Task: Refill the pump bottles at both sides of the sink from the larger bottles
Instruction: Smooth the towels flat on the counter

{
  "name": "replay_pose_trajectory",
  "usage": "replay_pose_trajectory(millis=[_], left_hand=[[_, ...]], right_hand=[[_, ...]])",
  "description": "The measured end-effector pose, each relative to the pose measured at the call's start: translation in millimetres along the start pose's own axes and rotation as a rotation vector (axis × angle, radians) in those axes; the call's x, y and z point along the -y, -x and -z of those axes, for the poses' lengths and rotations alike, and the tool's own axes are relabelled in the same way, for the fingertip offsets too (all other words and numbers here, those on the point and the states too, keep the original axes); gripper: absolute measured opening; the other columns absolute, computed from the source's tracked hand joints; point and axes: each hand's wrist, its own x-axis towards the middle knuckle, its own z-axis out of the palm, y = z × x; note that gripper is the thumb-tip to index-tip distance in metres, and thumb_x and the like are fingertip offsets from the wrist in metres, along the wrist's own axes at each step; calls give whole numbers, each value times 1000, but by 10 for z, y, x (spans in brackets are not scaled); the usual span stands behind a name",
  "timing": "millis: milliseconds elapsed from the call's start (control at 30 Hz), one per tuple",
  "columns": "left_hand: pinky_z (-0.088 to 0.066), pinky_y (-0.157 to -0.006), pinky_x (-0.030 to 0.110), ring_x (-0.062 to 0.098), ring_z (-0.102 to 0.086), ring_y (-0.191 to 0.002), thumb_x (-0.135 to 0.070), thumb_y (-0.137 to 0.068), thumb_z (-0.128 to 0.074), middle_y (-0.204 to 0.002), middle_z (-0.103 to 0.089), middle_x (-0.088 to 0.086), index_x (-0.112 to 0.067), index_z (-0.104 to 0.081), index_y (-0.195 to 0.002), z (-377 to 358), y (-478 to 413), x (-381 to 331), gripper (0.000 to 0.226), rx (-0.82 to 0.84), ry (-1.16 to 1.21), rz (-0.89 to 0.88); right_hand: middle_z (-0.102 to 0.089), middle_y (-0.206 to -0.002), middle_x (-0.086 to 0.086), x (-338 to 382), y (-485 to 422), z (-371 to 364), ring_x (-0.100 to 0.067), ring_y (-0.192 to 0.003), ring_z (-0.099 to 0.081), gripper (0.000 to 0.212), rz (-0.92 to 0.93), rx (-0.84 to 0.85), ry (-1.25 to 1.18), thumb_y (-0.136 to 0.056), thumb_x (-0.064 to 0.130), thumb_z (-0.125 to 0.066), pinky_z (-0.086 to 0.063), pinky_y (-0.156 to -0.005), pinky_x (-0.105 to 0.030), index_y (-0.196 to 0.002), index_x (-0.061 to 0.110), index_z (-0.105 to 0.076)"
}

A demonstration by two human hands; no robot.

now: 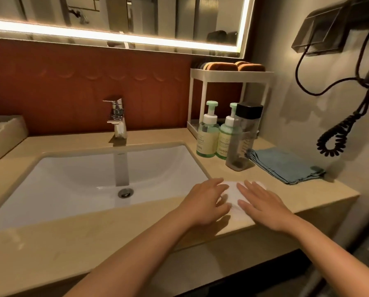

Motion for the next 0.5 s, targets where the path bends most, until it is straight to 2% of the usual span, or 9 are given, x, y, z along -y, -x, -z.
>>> replay_pose_trajectory(millis=[100,233,267,367,500], left_hand=[[-14,-116,34,19,-14,-144,-36,-98,-40,-158,-15,2,-18,-19,-149,-144,-177,-152,58,10,-30,-2],[-14,-116,36,20,-12,-144,-33,-100,-35,-157,-18,5,-14,-20,-148,-248,-375,-278,54,56,-36,17],[-13,-116,37,21,-11,-145,-32,-100,-34,-157,-17,6,-14,-19,-149,-274,-419,-300,54,72,-44,18],[-9,-118,38,22,-3,-146,-36,-101,-28,-159,-5,8,-12,-9,-150,-379,-531,-338,58,148,-122,42],[4,-117,37,19,14,-145,-49,-99,-13,-157,15,5,-15,8,-150,-466,-615,-293,65,242,-219,118]], right_hand=[[11,-157,5,-111,-54,45,-11,-144,11,57,57,55,-51,-101,43,-17,2,-115,-33,-149,25,6],[-9,-155,11,-322,-16,110,-1,-142,-2,48,128,3,-360,-102,29,-29,-3,-112,-19,-147,24,-18],[-11,-155,10,-350,-2,106,2,-140,-3,47,139,-13,-367,-102,27,-30,-4,-111,-18,-147,23,-19],[1,-158,9,-374,4,18,-2,-143,3,52,103,-25,-154,-102,32,-23,-8,-114,-27,-150,23,-5],[12,-157,10,-351,-25,-33,-7,-143,12,54,15,-4,-30,-101,40,-13,2,-116,-35,-149,27,7]])
